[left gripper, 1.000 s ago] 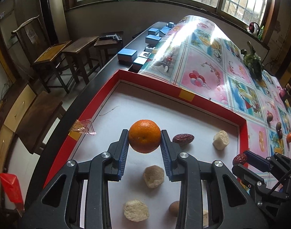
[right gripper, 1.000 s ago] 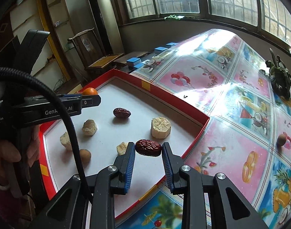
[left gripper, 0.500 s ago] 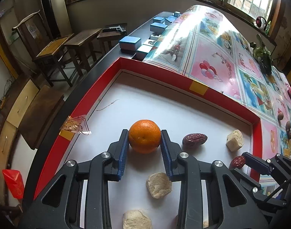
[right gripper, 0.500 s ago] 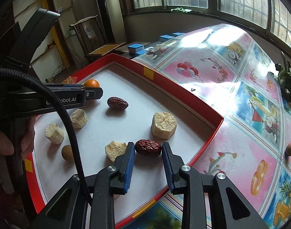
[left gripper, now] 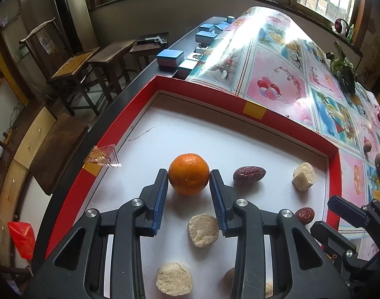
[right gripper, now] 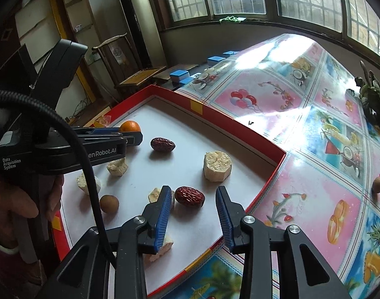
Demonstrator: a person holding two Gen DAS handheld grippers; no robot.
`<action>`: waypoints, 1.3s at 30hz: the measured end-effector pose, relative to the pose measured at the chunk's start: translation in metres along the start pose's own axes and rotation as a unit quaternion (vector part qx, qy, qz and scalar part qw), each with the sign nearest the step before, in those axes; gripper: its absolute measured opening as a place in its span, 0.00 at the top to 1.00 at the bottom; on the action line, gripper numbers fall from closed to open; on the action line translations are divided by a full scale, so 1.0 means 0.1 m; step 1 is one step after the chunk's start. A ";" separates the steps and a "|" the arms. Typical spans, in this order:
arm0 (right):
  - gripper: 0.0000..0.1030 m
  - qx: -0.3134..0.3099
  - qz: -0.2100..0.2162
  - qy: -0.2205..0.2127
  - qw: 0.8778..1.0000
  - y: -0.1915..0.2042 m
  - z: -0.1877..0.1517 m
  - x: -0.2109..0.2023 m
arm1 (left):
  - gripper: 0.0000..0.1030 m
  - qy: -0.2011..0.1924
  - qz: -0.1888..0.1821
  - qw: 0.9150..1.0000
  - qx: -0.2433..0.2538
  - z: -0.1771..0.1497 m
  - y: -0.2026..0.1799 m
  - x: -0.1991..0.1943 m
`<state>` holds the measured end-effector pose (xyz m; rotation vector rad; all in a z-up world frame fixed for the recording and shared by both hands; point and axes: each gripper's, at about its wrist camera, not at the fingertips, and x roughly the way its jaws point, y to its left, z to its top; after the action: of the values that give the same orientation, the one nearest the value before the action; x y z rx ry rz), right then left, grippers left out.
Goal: Organize fruits
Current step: 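Carry the orange and red date into the red tray and open both tools, then grasp a brown round fruit with the left tool while the right tool grasps a red date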
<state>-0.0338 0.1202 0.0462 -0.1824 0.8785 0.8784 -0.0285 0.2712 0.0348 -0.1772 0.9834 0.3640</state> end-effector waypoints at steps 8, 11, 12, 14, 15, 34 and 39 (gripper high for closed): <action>0.65 0.030 -0.002 -0.030 0.999 -0.07 -0.06 -0.25 | 0.38 -0.030 -0.024 0.999 0.008 -0.10 -0.15 -0.29; 0.65 0.041 -0.005 -0.039 0.998 -0.12 -0.11 -0.34 | 0.38 -0.034 -0.030 0.999 0.015 -0.13 -0.24 -0.37; 0.65 0.045 -0.007 -0.041 0.998 -0.15 -0.13 -0.38 | 0.38 -0.035 -0.032 0.999 0.016 -0.14 -0.27 -0.39; 0.65 0.050 -0.010 -0.044 0.998 -0.19 -0.17 -0.44 | 0.38 -0.034 -0.037 0.999 0.020 -0.16 -0.34 -0.42; 0.65 0.054 -0.012 -0.046 0.997 -0.21 -0.20 -0.48 | 0.38 -0.034 -0.040 0.998 0.022 -0.17 -0.38 -0.43; 0.60 0.137 -0.084 -0.082 0.984 -1.05 -0.78 -1.27 | 0.38 -0.022 -0.126 0.986 0.104 -0.43 -1.59 -0.65; 0.57 0.165 -0.109 -0.092 0.976 -1.35 -0.97 -1.48 | 0.38 -0.011 -0.143 0.982 0.125 -0.49 -1.92 -0.64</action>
<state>-0.0406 -0.1019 0.0654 0.0907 0.8012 0.5253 -0.0261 0.0642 0.0580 -0.0837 0.9564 -0.0220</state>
